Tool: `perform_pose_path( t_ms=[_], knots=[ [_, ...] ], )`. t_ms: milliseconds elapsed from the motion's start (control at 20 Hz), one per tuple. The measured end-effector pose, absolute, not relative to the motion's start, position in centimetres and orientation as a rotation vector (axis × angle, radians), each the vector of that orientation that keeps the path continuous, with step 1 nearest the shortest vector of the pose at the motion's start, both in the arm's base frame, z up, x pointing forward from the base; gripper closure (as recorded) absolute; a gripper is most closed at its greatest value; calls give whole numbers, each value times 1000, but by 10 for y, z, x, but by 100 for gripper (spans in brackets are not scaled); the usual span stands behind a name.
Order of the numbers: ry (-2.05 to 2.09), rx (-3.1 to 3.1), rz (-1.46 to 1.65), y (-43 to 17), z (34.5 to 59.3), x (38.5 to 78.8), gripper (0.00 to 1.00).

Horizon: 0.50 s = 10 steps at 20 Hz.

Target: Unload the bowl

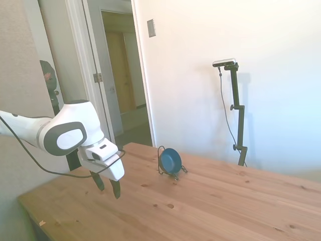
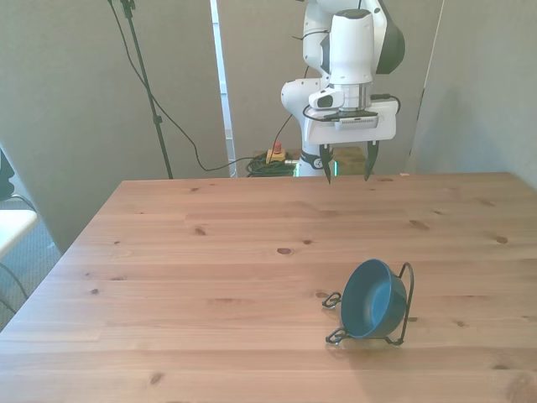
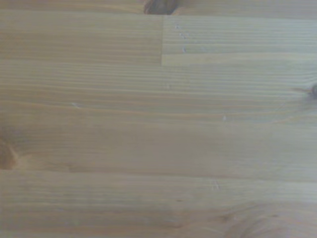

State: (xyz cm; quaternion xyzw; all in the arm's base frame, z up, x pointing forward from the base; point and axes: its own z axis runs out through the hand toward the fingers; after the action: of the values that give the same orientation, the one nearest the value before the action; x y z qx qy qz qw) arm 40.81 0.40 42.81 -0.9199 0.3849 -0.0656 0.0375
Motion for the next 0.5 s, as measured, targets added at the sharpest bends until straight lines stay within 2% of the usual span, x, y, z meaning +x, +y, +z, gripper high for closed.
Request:
perform_pose_path(
  t_ms=[250, 500],
  knots=[
    [1182, -2812, -212, 3, 433, 410, 0],
    [1127, -2768, -357, -16, 455, 424, 0]
  ],
)
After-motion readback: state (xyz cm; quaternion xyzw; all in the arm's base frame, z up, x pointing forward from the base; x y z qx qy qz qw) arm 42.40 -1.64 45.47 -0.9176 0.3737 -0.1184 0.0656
